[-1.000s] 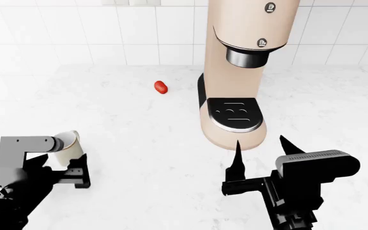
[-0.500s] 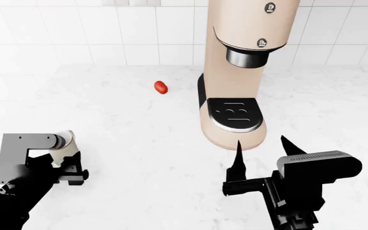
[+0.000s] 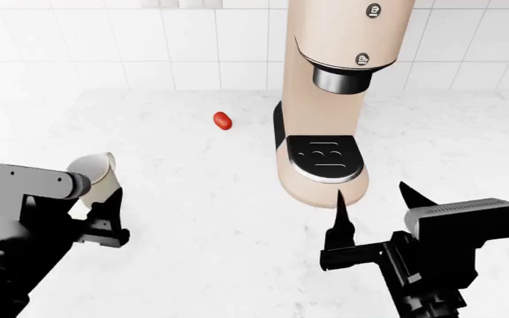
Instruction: A wet mug is on the counter and needs to be dried. Pick it up and place it upside down in the open cabinet.
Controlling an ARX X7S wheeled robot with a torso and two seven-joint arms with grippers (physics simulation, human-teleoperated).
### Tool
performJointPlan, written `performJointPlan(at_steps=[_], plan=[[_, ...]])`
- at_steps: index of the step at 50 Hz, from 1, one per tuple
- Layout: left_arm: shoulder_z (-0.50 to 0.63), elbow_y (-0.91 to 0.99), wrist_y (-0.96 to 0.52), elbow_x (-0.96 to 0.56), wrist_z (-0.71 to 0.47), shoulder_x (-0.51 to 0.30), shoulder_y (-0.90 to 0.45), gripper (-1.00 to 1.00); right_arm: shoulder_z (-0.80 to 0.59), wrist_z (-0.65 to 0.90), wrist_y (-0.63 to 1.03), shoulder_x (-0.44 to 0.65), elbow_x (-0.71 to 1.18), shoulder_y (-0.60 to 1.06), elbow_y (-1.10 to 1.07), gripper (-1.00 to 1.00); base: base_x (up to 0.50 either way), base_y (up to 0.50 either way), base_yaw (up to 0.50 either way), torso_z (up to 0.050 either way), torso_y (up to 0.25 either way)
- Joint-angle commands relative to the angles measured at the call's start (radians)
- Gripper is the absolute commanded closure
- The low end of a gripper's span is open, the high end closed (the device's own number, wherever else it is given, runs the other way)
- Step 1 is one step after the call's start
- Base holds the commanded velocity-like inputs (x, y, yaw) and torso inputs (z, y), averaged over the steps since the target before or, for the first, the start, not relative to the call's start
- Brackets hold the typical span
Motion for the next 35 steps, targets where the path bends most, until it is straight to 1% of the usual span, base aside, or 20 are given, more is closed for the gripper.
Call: performJointPlan(at_steps=[1, 4, 5, 6, 7, 9, 11, 13, 15, 17, 20, 23, 26, 31, 35], plan=[[0.031, 0.151, -0.103, -0.063, -0.123, -0.04, -0.131, 1.0, 0.235, 0.056, 0.31, 0.064, 0.417, 0.134, -0.094, -1.0, 0.0, 0.0, 0.0, 0.0, 0.0], [0.1, 0.18, -0.13, -0.035, -0.155, -0.065, -0.207, 1.0, 0.37, 0.146, 0.47, 0.076, 0.699, 0.226, -0.08, -1.0, 0.0, 0.0, 0.0, 0.0, 0.0], [0.121, 0.188, -0.143, -0.03, -0.165, -0.072, -0.235, 1.0, 0.412, 0.195, 0.515, 0.079, 0.806, 0.258, -0.062, -1.0, 0.0, 0.0, 0.0, 0.0, 0.0], [0.139, 0.199, -0.156, -0.029, -0.175, -0.078, -0.264, 1.0, 0.439, 0.281, 0.531, 0.102, 0.954, 0.286, -0.021, -1.0, 0.0, 0.0, 0.0, 0.0, 0.0], [0.162, 0.214, -0.161, -0.02, -0.183, -0.086, -0.289, 1.0, 0.432, 0.393, 0.508, 0.149, 1.104, 0.308, 0.032, -1.0, 0.0, 0.0, 0.0, 0.0, 0.0], [0.217, 0.241, -0.151, 0.017, -0.194, -0.104, -0.32, 1.0, 0.372, 0.545, 0.43, 0.245, 1.318, 0.343, 0.102, -1.0, 0.0, 0.0, 0.0, 0.0, 0.0], [0.298, 0.268, -0.095, 0.098, -0.191, -0.138, -0.326, 1.0, 0.306, 0.619, 0.36, 0.327, 1.465, 0.376, 0.155, -1.0, 0.0, 0.0, 0.0, 0.0, 0.0], [0.387, 0.291, -0.03, 0.193, -0.192, -0.177, -0.331, 1.0, 0.257, 0.659, 0.308, 0.391, 1.566, 0.411, 0.186, -1.0, 0.0, 0.0, 0.0, 0.0, 0.0], [0.49, 0.308, 0.032, 0.296, -0.197, -0.22, -0.346, 1.0, 0.22, 0.684, 0.269, 0.439, 1.639, 0.443, 0.205, -1.0, 0.0, 0.0, 0.0, 0.0, 0.0], [0.615, 0.319, 0.107, 0.422, -0.204, -0.271, -0.365, 1.0, 0.182, 0.701, 0.236, 0.481, 1.704, 0.481, 0.226, -1.0, 0.0, 0.0, 0.0, 0.0, 0.0], [0.79, 0.329, 0.182, 0.596, -0.224, -0.327, -0.401, 1.0, 0.127, 0.716, 0.2, 0.527, 1.777, 0.536, 0.258, -1.0, 0.0, 0.0, 0.0, 0.0, 0.0], [1.034, 0.325, 0.27, 0.865, -0.265, -0.388, -0.452, 1.0, 0.082, 0.728, 0.18, 0.562, 1.824, 0.587, 0.287, -1.0, 0.0, 0.0, 0.0, 0.0, 0.0], [1.24, 0.297, 0.32, 1.114, -0.28, -0.421, -0.5, 1.0, 0.06, 0.736, 0.168, 0.584, 1.85, 0.614, 0.302, -1.0, 0.0, 0.0, 0.0, 0.0, 0.0], [1.457, 0.214, 0.42, 1.443, -0.273, -0.45, -0.557, 1.0, 0.034, 0.742, 0.157, 0.604, 1.872, 0.647, 0.32, -1.0, 0.0, 0.0, 0.0, 0.0, 0.0], [1.557, 0.14, 0.492, 1.644, -0.266, -0.455, -0.586, 1.0, 0.003, 0.748, 0.152, 0.608, 1.882, 0.674, 0.331, -1.0, 0.0, 0.0, 0.0, 0.0, 0.0]])
